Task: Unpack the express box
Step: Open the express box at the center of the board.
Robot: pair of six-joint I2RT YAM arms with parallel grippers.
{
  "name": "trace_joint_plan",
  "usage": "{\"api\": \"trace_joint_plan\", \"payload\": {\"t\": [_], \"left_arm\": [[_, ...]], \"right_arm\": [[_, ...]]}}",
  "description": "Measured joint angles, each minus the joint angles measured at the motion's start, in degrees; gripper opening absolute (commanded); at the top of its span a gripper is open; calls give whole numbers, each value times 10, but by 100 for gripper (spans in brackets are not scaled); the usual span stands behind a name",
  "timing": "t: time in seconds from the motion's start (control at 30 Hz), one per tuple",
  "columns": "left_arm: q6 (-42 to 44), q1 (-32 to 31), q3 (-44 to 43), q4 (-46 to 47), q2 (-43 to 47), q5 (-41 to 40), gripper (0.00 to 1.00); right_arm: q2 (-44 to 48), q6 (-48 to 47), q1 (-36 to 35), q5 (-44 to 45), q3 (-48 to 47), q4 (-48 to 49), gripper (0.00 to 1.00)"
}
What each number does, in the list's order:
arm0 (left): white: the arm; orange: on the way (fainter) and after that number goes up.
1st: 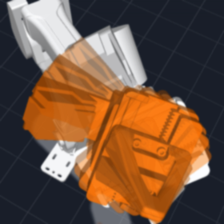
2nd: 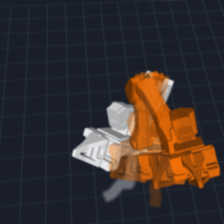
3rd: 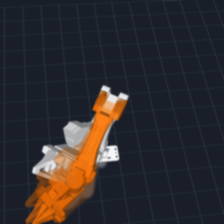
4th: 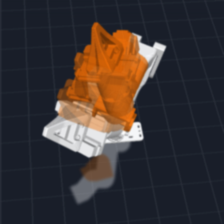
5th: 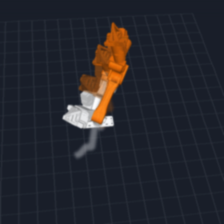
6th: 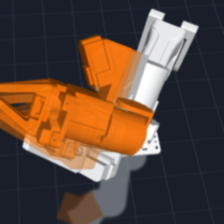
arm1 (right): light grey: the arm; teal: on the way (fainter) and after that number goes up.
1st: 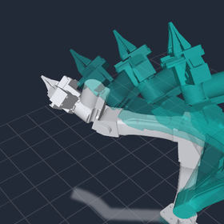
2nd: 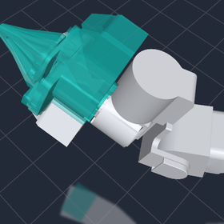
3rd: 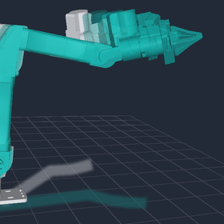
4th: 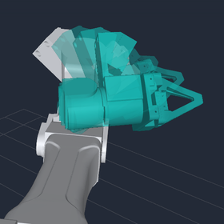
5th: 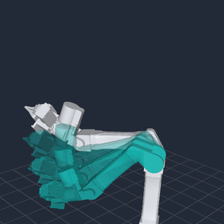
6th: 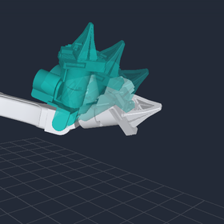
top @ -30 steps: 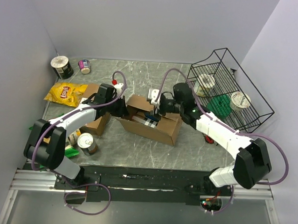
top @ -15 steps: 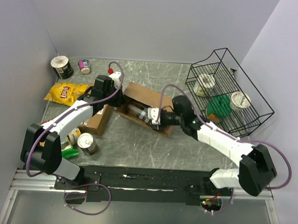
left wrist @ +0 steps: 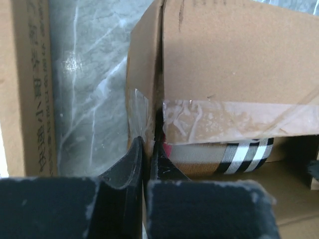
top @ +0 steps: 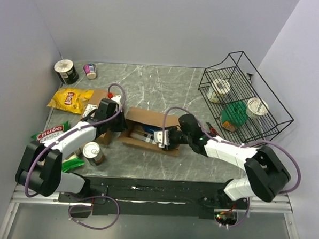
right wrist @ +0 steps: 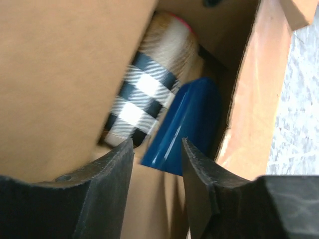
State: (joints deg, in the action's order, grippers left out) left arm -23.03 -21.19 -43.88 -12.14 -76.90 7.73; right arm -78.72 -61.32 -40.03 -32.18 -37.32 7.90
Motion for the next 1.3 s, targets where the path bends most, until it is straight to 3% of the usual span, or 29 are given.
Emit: {"api": "trace_joint_plan", "payload": {"t": [0.43,0.6,0.73,1.07,1.13,1.2,1.23,1.3], "left_arm": [[-53,0,6,4,8,-47,1],[-54,2,6,4,8,-56,1],[-59,4,6,4,7,-56,1],[-64,12,-22,-23,-16,-46,1],[-66,13,-23,-24,-16,-50,1],[-66,16,-23,-24,-16,-52,1],[-66,17,-23,-24,-16,-52,1],[-66,17,-23,-24,-16,-54,1]], "right_arm": [[-143,85,-25,-22,-189,-156,75],[-195,132,-27,-16,-241,-200,75],[-221,149,-28,-3,-262,-212,68],[-294,201,-60,45,-329,-258,71],[-313,217,-72,66,-341,-262,65],[-313,223,-78,79,-337,-256,49],[-313,226,-80,85,-333,-248,25],[-309,242,-85,99,-328,-225,0]]}}
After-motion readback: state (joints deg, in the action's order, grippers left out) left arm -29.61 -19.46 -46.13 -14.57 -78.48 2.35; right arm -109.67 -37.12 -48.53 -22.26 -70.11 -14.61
